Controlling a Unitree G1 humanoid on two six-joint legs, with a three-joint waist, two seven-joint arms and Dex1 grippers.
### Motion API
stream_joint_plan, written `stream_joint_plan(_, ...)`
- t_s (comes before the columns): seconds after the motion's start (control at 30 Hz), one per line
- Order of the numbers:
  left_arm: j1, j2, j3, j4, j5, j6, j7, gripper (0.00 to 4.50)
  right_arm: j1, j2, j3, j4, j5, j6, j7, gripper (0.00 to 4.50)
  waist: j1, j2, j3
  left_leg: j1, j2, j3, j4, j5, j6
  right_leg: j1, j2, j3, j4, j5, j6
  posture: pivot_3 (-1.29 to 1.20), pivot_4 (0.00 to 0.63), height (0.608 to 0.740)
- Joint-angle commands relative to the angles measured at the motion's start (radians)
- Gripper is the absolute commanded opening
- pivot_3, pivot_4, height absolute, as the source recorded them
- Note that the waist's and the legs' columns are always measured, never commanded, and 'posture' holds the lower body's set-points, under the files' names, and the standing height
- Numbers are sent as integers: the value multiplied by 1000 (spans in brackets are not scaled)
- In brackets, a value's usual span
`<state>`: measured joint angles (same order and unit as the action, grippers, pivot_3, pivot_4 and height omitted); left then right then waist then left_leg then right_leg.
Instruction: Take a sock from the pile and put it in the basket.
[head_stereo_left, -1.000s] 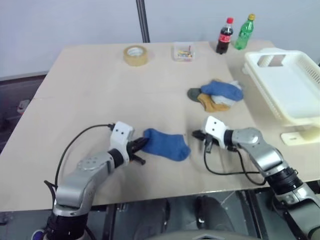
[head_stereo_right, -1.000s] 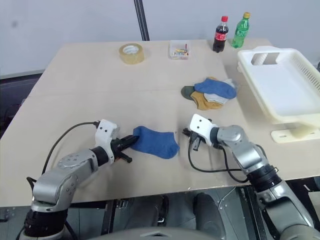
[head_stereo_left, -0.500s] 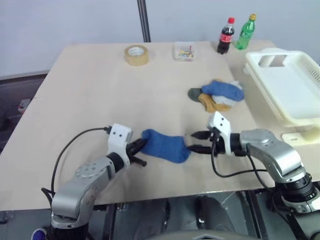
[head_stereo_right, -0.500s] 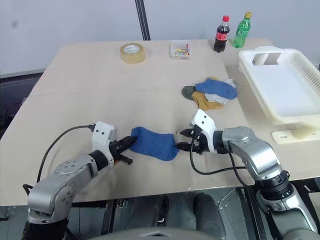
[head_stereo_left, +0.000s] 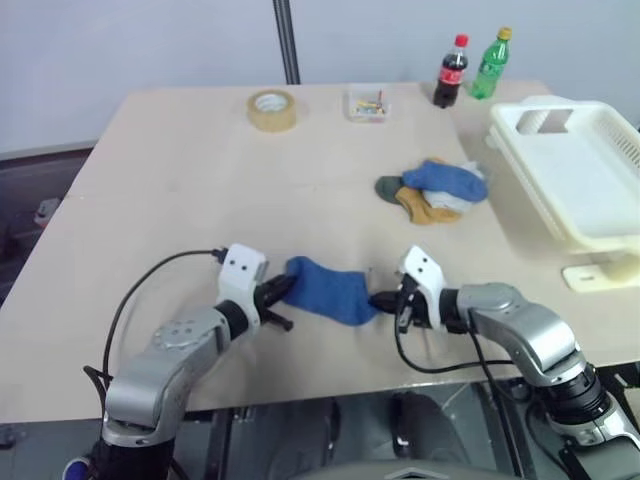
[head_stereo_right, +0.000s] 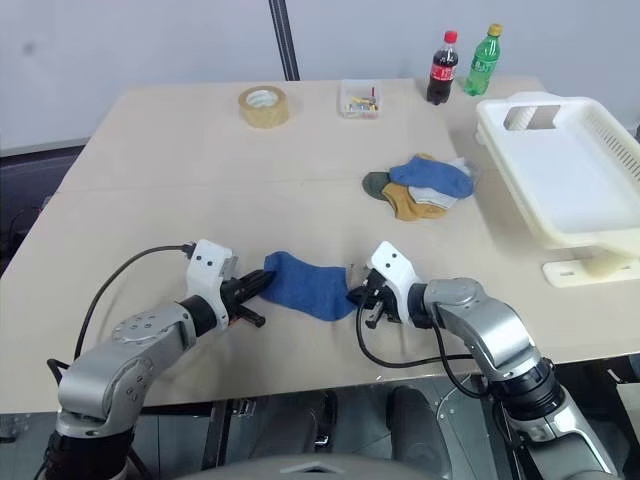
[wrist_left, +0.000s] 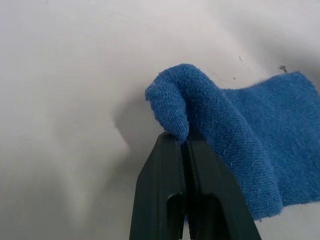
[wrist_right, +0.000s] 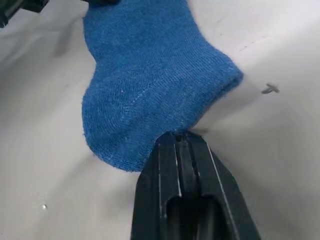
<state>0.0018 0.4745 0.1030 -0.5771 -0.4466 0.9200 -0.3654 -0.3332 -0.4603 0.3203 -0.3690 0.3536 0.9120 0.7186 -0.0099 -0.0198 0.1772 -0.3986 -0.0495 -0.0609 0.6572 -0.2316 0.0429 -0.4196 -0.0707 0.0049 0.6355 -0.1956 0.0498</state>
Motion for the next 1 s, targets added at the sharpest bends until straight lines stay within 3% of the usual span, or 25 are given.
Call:
stream_joint_plan(0.03, 17, -10, 6, -57, -7, -10, 13, 0, -47, -56, 12, 40, -37, -69, 45, 14, 0, 0, 0, 0, 0, 0, 0, 0, 0, 0, 0, 0, 0, 0, 0, 0, 150, 740)
stream_joint_plan(0.27, 61, -19, 56, -132, -77, 59, 26, 0, -178, -193, 67, 234, -174, -301, 172, 14, 0, 0, 0, 0, 0, 0, -1, 0, 0, 1, 0, -1, -3, 0, 0, 0, 150, 740)
stream_joint_plan(0.5, 98, -67, 47, -165, -81, 97, 92, 0, -215, -183, 62, 289, -196, -361, 239, 14, 1, 0, 0, 0, 0, -1, -5, 0, 0, 1, 0, -1, -6, 0, 0, 0, 150, 740)
stream_joint_plan(0.7, 140, -80, 174, -263, -200, 27, 24, 1846, -211, -63, -72, 275, -185, -399, 71, 1887, 0, 0, 1, -1, 2, -1, -6, 0, 0, 0, -2, -1, -8, 0, 0, 0, 150, 740)
stream_joint_plan(0.9, 164, 50, 300, -236, -259, -117, -165, 1846, -313, 6, -124, 413, -254, -483, -58, 1887, 0, 0, 1, -1, 1, 0, -6, 0, -1, 0, 0, -1, -8, 0, -1, 0, 150, 740)
stream_joint_plan(1.0, 95, 120, 316, -168, -280, -154, -235, 1846, -495, 64, -125, 776, -365, -605, -234, 1887, -4, 1, 1, 0, 1, 1, -6, 0, -1, 0, 1, -1, -8, 0, -1, 0, 150, 740)
